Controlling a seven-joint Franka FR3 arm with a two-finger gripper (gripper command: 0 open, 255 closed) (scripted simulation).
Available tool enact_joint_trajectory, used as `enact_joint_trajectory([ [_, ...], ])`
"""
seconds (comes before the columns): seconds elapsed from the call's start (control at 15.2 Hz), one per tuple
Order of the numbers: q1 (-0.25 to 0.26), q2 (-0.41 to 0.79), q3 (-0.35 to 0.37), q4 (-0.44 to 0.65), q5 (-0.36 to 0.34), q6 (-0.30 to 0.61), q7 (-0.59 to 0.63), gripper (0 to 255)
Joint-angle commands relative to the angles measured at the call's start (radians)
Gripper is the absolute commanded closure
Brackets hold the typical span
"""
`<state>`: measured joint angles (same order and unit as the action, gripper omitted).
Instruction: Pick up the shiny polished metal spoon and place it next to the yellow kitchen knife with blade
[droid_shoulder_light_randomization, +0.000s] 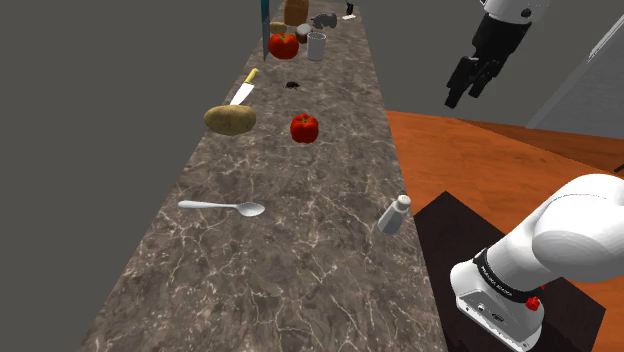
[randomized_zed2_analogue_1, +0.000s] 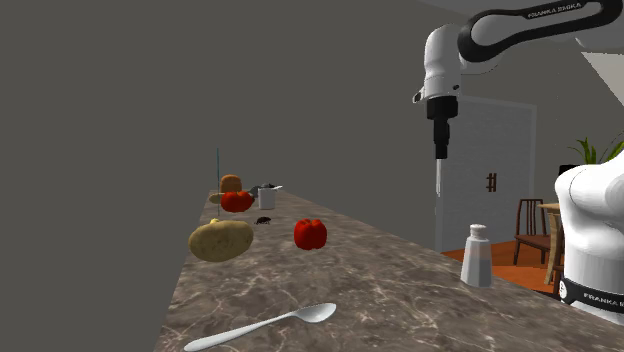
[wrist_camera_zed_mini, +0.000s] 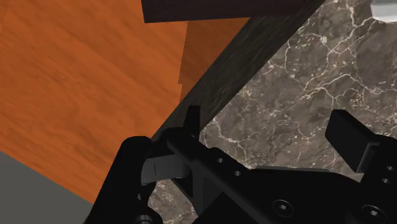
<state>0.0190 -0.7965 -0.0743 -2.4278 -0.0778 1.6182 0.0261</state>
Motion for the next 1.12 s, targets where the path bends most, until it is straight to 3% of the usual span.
enact_joint_trajectory([
  [0.0,0.000,0.000,0.000,0.000,0.000,0.000,0.000,0],
  [1.06,0.185,0.357,0.141,0.019,0.156,0.412,0.016,0],
])
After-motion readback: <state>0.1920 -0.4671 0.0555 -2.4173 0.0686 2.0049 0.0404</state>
